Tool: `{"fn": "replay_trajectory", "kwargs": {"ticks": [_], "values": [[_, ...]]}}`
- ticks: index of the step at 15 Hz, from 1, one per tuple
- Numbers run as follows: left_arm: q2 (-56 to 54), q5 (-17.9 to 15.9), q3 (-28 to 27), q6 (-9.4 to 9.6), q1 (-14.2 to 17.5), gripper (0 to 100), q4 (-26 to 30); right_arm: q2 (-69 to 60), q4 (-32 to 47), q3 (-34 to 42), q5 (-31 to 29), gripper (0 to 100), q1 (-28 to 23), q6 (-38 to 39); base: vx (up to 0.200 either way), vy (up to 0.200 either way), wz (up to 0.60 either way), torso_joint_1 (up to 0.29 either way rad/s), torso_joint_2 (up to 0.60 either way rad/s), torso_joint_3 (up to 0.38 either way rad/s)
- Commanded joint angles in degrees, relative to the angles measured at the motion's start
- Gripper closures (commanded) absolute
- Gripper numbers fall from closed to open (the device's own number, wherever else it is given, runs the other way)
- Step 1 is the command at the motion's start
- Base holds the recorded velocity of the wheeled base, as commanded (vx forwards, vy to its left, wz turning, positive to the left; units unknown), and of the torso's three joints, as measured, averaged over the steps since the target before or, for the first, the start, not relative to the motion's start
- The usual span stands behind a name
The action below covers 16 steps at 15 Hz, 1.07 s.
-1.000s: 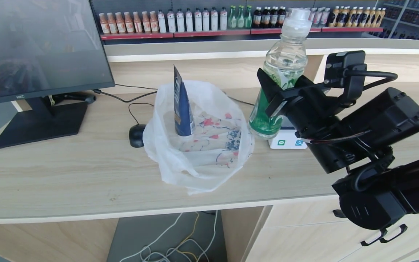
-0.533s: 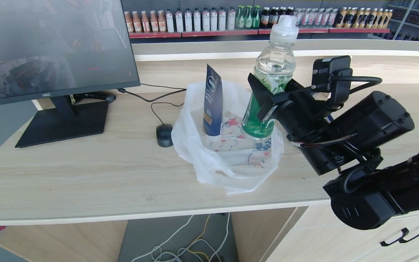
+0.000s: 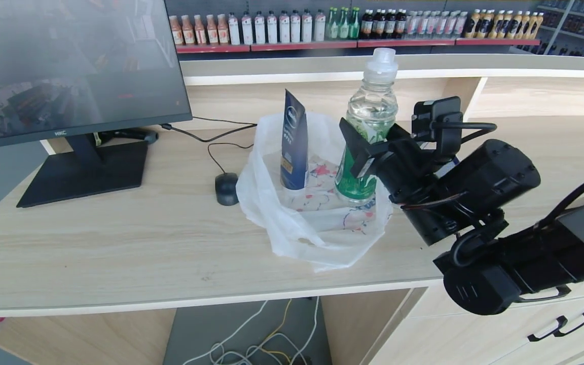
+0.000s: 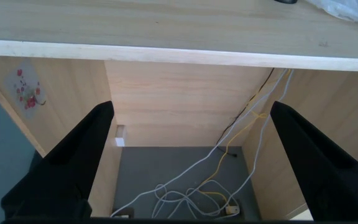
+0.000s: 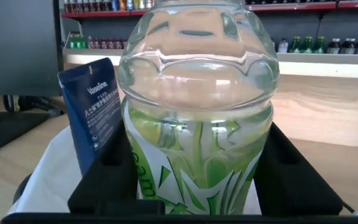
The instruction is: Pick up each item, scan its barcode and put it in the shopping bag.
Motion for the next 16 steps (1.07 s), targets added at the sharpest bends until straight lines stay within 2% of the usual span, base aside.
{"fn": "replay_trajectory", "kwargs": {"ticks": [1,4,16], "values": [[0.0,0.0,0.0,-0.02,0.0,0,0.0,3.5,-0.1,-1.1,-0.1,100,-1.7,0.0,0.0,0.0,0.0,0.0,0.0,0.0],[0.0,0.0,0.0,-0.02,0.0,0,0.0,5.6,-0.1,-1.8,-0.1,100,-3.8,1.0,0.0,0.0,0.0,0.0,0.0,0.0],[0.0,0.0,0.0,-0.02,0.0,0,0.0,7.7,-0.1,-3.3,0.1,100,-3.7,1.1,0.0,0.0,0.0,0.0,0.0,0.0]]}}
